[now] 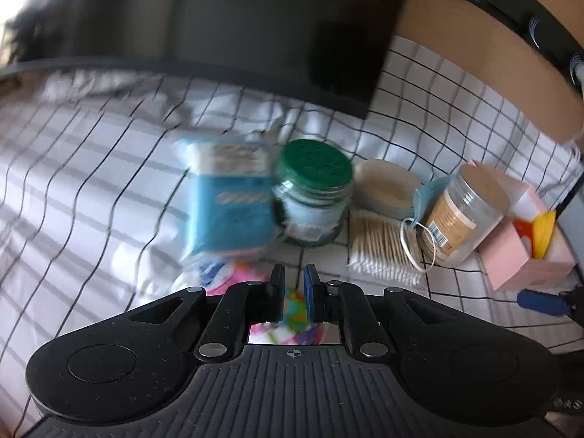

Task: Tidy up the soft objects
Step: 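Drop the red packet from the right tool into the pink box while the left tool drops the bracelet, then grasp the blue tissue pack with the left tool while the right tool reaches the pink pack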

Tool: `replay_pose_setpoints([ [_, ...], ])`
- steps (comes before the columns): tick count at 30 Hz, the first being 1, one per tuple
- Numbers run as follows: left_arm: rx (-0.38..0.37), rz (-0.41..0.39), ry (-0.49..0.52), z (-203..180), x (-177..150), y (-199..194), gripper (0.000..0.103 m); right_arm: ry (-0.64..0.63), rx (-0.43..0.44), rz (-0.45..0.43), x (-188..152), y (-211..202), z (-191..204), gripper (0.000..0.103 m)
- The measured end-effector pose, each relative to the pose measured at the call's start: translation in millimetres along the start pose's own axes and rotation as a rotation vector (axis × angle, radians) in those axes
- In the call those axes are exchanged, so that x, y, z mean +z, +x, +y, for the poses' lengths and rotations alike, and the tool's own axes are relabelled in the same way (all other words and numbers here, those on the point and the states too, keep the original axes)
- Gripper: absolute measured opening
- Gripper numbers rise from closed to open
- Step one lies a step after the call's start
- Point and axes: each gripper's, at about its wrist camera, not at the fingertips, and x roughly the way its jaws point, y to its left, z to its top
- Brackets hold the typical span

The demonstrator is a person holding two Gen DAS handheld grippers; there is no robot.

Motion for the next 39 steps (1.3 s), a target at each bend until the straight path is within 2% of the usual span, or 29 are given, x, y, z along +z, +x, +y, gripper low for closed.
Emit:
replay_pose_setpoints([
  [2,0.014,0.002,0.116,-19,-1,13,0.016,0.016,0.003,0.029,-5,3,-1,0.069],
  [5,0.113,0.043,0.291,-45,-9,33,0.017,0.014,0.005,0.049,-11,5,-1,0.069],
  [9,0.13,0.058,0.318,-45,-23,27,0.018,0.019,0.013,0.061,-17,6,-7,0.069],
  [12,0.127,0.038,0.267,-32,-23,11,0.018,0.028,0.022,0.079,-20,12,-12,0.069],
  [15,0.078,-0.043,0.114,-8,-3,-11,0.018,0.037,0.028,0.09,-20,16,-13,0.069],
  [18,0.099,-0.11,-0.008,17,26,-17,0.017,0.024,0.041,0.078,-17,14,-9,0.069],
  [20,0.109,-0.097,-0.059,32,42,-11,0.018,-0.012,0.055,0.055,-10,12,-2,0.069],
  [22,0.084,-0.077,-0.115,48,52,-9,0.018,-0.046,0.059,0.011,1,13,10,0.069],
  [25,0.047,-0.048,-0.129,66,58,-6,0.018,-0.05,0.096,-0.024,23,24,32,0.069],
  [28,0.02,-0.022,-0.115,82,57,-7,0.018,-0.011,0.192,-0.005,48,48,55,0.069],
  [30,-0.021,-0.004,-0.107,97,54,-9,0.018,0.001,0.226,0.002,61,67,73,0.069],
  [32,-0.043,0.007,-0.099,111,53,-10,0.018,-0.01,0.223,0.007,70,85,91,0.069],
  [36,-0.027,0.018,-0.089,138,55,-18,0.018,-0.022,0.208,0.027,84,118,125,0.069],
  [39,-0.026,0.019,-0.096,156,56,-23,0.018,-0.051,0.206,-0.003,94,126,148,0.069],
])
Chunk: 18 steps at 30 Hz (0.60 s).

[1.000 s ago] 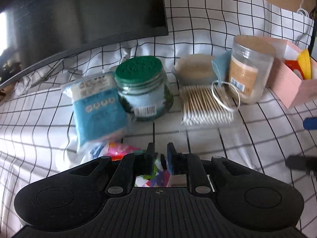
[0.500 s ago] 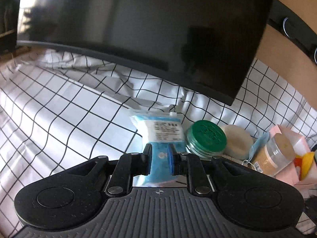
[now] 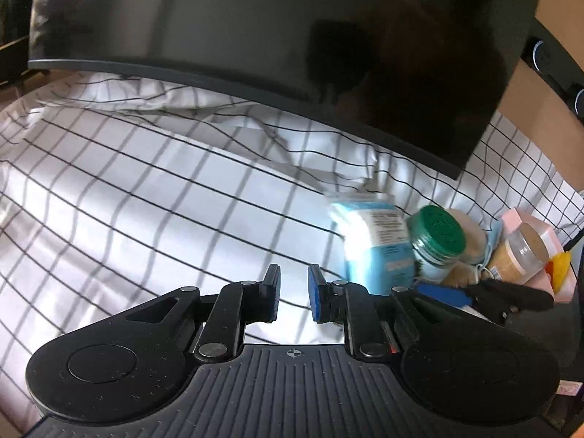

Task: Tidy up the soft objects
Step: 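Grasp the blue tissue pack with the left tool while the right tool reaches the pink pack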

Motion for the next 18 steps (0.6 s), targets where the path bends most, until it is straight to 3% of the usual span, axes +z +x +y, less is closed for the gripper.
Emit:
replay_pose_setpoints([
  [9,-0.036,-0.022,0.073,12,24,-9,0.018,-0.184,0.055,-0.063,33,25,62,0.069],
  [14,-0.057,-0.028,0.255,-20,40,3,0.018,-0.104,0.09,-0.023,19,10,46,0.069],
  [18,-0.131,-0.02,0.331,-55,52,20,0.018,-0.085,0.042,-0.009,-9,-21,29,0.069],
])
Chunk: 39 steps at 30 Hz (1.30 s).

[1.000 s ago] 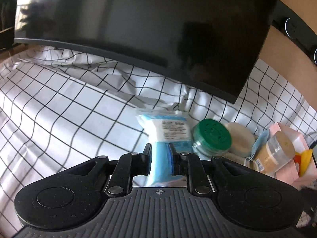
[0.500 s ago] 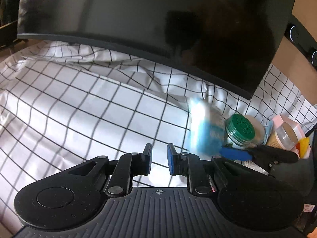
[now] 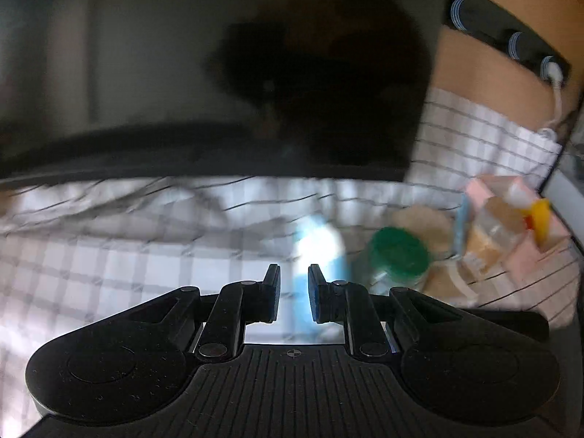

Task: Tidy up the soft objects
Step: 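Grasp the blue tissue pack with the left tool while the right tool reaches the pink pack, then grasp the pink Kleenex tissue pack with the right tool and lift it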

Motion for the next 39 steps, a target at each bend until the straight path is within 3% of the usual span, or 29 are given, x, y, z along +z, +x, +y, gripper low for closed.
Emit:
replay_pose_setpoints([
  [3,-0.025,0.026,0.017,-19,11,25,0.019,0.033,-0.048,0.012,-19,-19,-12,0.069],
  [9,0.13,0.135,0.084,-32,4,71,0.02,0.139,-0.126,0.033,-50,-42,-42,0.069],
  [13,0.046,0.165,0.048,-30,8,82,0.02,0.19,-0.142,0.046,-66,-48,-59,0.069],
  [16,0.011,0.192,0.057,-35,9,88,0.032,0.185,-0.137,0.053,-70,-48,-61,0.069],
  [19,0.045,0.201,0.121,-45,6,96,0.04,0.174,-0.126,0.061,-74,-49,-62,0.069],
  [21,0.09,0.218,0.155,-49,2,103,0.053,0.169,-0.121,0.067,-77,-50,-63,0.069],
  [29,0.101,0.206,0.185,-56,-6,112,0.058,0.155,-0.112,0.082,-81,-50,-65,0.069],
  [32,0.091,0.171,0.141,-53,-10,113,0.059,0.124,-0.11,0.077,-81,-51,-63,0.069],
  [36,0.071,0.141,0.126,-49,-16,112,0.058,0.023,-0.089,0.054,-74,-53,-53,0.069],
  [39,0.05,0.145,0.109,-45,-16,110,0.051,-0.084,-0.016,0.075,-65,-42,-42,0.069],
])
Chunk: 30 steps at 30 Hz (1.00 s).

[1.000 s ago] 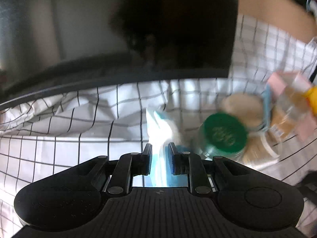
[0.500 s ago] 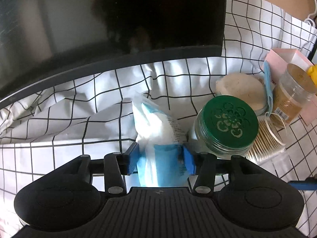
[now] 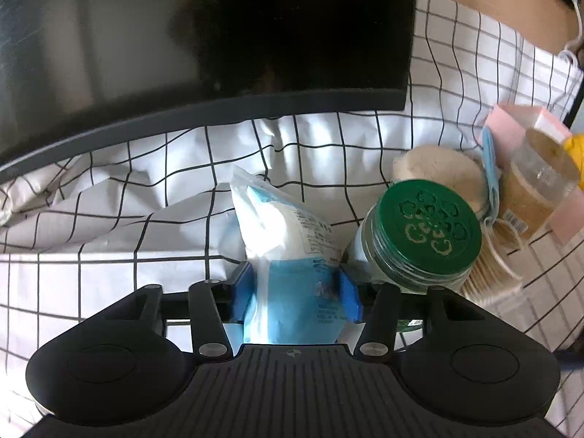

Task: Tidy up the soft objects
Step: 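Grasp the pink Kleenex tissue pack with the right tool and lift it, then carry both tissue packs over the pink box and open both tools to drop them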

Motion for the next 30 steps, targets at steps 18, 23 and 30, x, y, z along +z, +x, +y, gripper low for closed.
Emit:
replay_pose_setpoints([
  [18,0.042,-0.091,-0.107,21,-24,-71,0.045,0.007,0.16,0.042,47,26,16,0.048],
  [23,0.073,-0.158,-0.115,22,-4,-96,0.045,-0.022,0.106,-0.049,73,-23,8,0.048],
  [30,0.074,-0.207,-0.147,5,29,-116,0.045,0.02,-0.013,-0.151,96,-87,-43,0.048],
])
